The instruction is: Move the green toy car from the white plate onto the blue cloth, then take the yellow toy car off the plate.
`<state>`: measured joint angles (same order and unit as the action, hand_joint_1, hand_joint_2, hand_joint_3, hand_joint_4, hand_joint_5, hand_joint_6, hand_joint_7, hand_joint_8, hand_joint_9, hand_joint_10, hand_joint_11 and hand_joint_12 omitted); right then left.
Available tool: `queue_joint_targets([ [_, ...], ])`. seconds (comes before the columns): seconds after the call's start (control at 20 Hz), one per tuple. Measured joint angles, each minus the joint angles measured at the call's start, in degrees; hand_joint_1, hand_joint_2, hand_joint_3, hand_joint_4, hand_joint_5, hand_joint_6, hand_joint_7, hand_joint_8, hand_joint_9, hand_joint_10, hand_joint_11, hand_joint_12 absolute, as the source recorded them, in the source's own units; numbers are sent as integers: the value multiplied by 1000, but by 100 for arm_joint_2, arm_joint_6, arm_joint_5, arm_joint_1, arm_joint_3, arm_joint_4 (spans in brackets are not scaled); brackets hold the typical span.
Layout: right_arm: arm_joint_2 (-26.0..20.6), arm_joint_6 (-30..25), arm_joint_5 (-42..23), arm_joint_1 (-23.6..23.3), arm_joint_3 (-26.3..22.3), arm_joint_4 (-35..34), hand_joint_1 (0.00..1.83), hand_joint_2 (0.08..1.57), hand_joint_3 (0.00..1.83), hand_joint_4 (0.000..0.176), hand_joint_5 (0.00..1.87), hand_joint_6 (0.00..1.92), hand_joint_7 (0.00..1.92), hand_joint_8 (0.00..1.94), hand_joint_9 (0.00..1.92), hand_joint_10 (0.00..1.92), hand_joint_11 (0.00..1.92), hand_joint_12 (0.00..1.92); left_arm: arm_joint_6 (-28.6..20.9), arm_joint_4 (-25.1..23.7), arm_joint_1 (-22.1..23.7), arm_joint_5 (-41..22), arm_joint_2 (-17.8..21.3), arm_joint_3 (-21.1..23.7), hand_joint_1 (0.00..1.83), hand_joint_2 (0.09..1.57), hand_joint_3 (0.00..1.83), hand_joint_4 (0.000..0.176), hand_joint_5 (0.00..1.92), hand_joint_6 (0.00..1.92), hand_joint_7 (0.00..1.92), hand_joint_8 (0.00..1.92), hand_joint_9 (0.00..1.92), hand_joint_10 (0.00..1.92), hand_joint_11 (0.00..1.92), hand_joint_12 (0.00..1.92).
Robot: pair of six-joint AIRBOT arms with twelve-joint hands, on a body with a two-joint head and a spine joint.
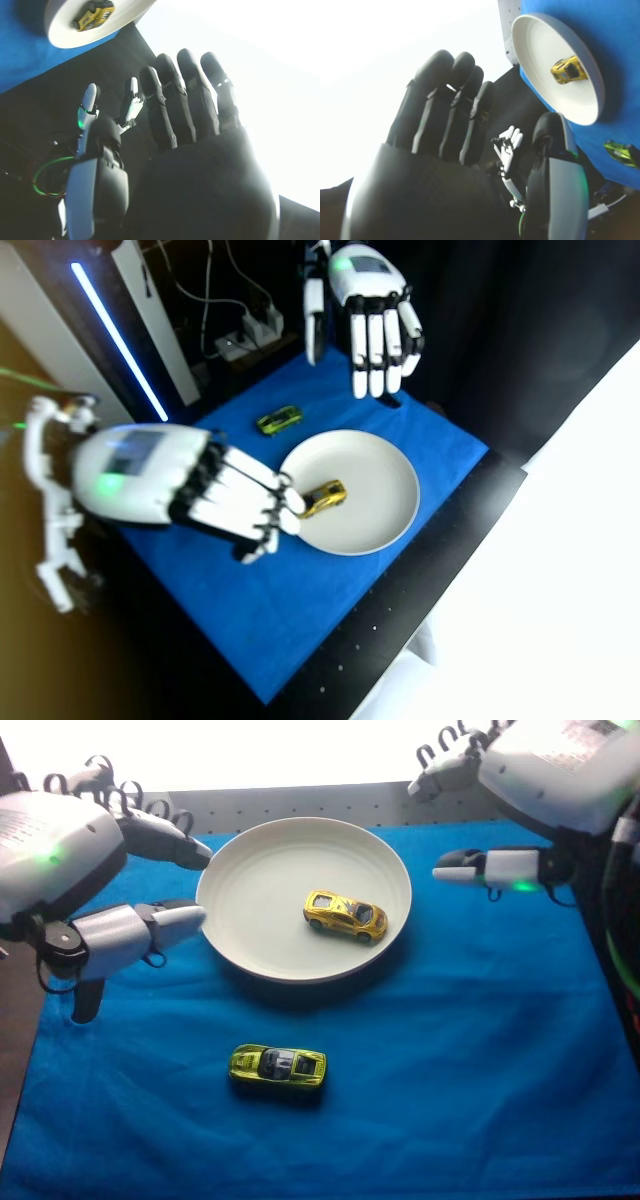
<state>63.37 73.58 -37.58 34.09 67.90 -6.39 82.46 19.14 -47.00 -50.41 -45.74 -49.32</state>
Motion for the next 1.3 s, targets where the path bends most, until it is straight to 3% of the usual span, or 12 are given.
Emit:
queue_joint_targets([
  [0.25,341,0,498,-229,256,7,692,956,0,0,630,669,688,1028,659,1381,576,1894,35,149,0,-118,20,-2,722,1368,0,176,517,1650,300,1091,233,1375,56,1825],
  [0.65,922,0,1073,-492,669,15,712,966,0,0,712,650,715,1469,648,1819,689,1921,55,264,0,-190,20,-2,726,1366,0,176,521,1647,319,1203,251,1486,101,1886],
  [0.75,1069,0,1182,-540,789,7,694,985,2,0,704,187,568,932,398,1432,365,1921,57,293,0,-240,20,-2,708,1377,0,176,504,1671,343,1069,257,1357,79,1821],
  [0.8,1123,0,1246,-540,835,2,715,979,0,0,764,54,602,934,441,1492,377,1921,57,295,0,-243,20,-2,555,1302,0,44,438,1105,367,929,261,1250,65,1758],
  [0.85,1163,2,1307,-540,870,4,715,979,0,0,764,54,602,934,441,1492,377,1921,57,297,0,-243,20,-2,555,1302,0,44,438,1105,367,929,261,1250,65,1758],
  [0.9,1198,0,1364,-540,890,4,705,984,0,0,792,47,639,1343,574,1780,592,1921,59,295,0,-243,20,-2,692,1349,4,150,507,1530,383,903,261,1238,54,1769],
  [0.95,1233,0,1414,-540,916,9,679,972,0,0,795,36,612,1322,571,1731,609,1921,55,297,0,-247,20,-2,543,1294,0,52,439,1065,380,858,257,1199,43,1745],
  [1.0,1259,0,1458,-540,940,7,672,961,0,0,792,27,611,1301,573,1708,613,1921,72,295,0,-249,20,-2,690,1345,6,151,509,1520,391,848,269,1201,59,1751],
  [1.1,1322,0,1554,-540,1001,17,690,952,0,0,796,19,595,1255,542,1671,576,1921,74,299,0,-254,20,-2,475,1285,0,32,478,815,403,749,278,1122,59,1708],
  [1.15,1375,0,1633,-540,1049,20,700,955,0,0,815,21,625,1260,590,1696,634,1921,74,297,0,-256,20,-2,446,1272,0,54,512,728,400,737,262,1123,34,1709],
  [1.2,1394,0,1652,-540,1060,22,670,964,1,0,802,12,606,1204,555,1652,606,1921,76,299,0,-256,20,-2,673,1338,5,152,529,1442,377,850,238,1208,6,1765],
  [1.3,1440,0,1705,-540,1071,63,638,970,0,0,792,3,632,1146,565,1613,584,1921,68,297,0,-258,20,-2,681,1346,1,158,507,1525,344,896,209,1206,0,1756],
])
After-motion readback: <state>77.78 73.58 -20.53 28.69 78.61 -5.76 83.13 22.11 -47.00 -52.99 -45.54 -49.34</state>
